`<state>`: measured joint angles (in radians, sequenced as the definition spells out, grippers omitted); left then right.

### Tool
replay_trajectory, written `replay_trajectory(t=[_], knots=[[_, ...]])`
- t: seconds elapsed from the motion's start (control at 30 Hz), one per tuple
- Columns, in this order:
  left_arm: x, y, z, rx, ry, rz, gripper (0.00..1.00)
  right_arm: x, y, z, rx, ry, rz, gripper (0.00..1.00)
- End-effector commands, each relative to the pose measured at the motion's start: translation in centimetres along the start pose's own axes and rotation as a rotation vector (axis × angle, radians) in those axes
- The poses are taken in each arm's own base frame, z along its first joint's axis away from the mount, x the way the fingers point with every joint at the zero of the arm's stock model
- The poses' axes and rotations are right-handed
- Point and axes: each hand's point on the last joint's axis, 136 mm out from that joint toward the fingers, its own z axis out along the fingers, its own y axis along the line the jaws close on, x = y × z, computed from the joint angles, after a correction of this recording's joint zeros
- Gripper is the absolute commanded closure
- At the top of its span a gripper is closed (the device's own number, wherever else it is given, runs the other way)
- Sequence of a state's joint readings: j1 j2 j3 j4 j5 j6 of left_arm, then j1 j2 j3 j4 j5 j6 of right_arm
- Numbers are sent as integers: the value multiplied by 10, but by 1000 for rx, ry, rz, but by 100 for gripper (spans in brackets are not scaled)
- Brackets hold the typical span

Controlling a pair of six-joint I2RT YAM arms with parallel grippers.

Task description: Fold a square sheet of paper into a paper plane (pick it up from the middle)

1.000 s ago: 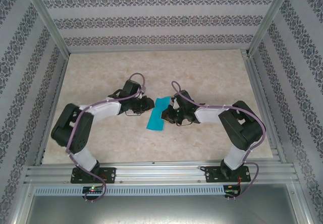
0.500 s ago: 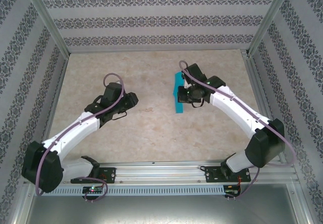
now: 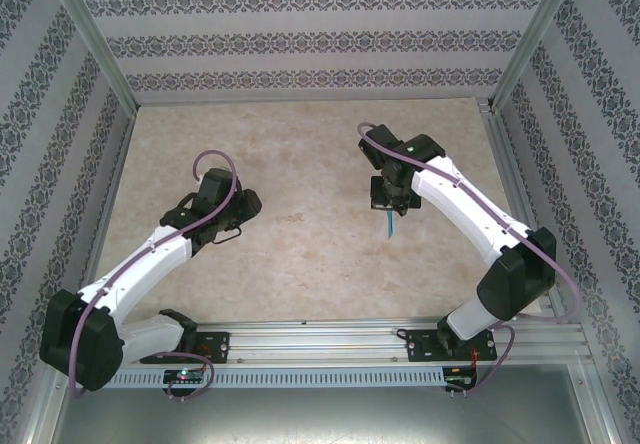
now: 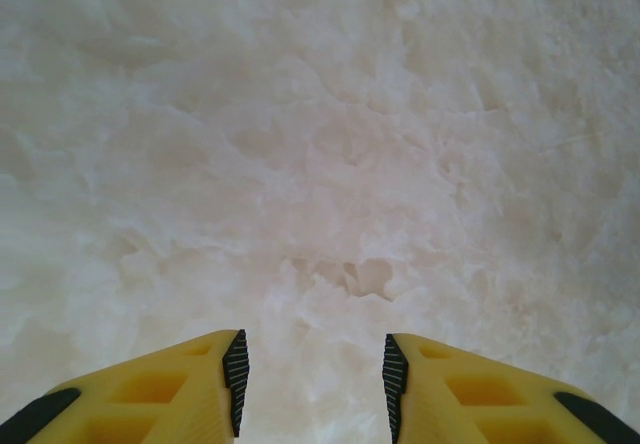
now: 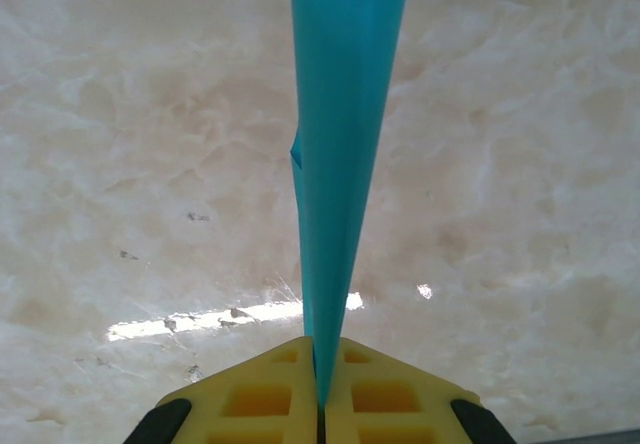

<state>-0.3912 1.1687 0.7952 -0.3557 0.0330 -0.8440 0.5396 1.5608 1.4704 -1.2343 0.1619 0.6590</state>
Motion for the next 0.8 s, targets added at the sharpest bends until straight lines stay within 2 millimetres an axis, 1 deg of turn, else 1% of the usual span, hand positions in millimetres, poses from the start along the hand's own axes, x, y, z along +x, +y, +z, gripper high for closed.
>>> replay_trajectory(t=[0.0, 0.1, 0.13, 0.23, 0.4, 0.47, 0.53, 0.6, 0.63, 0.67, 0.7, 0.73, 0.77], knots=[[-7, -1, -3, -17, 6, 5, 57, 9, 3, 4, 6, 36, 7, 94], [-6, 3, -1, -36, 9, -3, 57, 7, 0, 1, 83, 11, -77, 93], [-5, 6, 0, -42, 6, -11, 57, 8, -1, 4, 109, 17, -99, 92], [-5, 13, 0, -64, -11, -36, 57, 12, 4, 21, 211, 40, -157, 92], [-9, 21, -5, -98, -45, -59, 57, 15, 34, 50, 357, 68, -271, 92], [-11, 24, -8, -117, -55, -58, 57, 19, 53, 64, 354, 80, -301, 90], [-12, 28, -10, -133, -64, -62, 57, 22, 74, 81, 308, 101, -297, 88], [-12, 31, -13, -141, -74, -66, 57, 28, 104, 97, 191, 137, -283, 88], [-13, 32, -15, -142, -81, -67, 57, 31, 117, 102, 135, 149, -276, 86], [-14, 33, -17, -145, -88, -68, 56, 33, 135, 105, 57, 161, -275, 83], [-14, 35, -19, -148, -92, -68, 56, 35, 152, 104, -18, 161, -270, 78], [-14, 35, -20, -149, -97, -63, 56, 36, 167, 102, -99, 157, -261, 70], [-14, 36, -21, -149, -99, -60, 56, 39, 188, 97, -220, 167, -259, 63]])
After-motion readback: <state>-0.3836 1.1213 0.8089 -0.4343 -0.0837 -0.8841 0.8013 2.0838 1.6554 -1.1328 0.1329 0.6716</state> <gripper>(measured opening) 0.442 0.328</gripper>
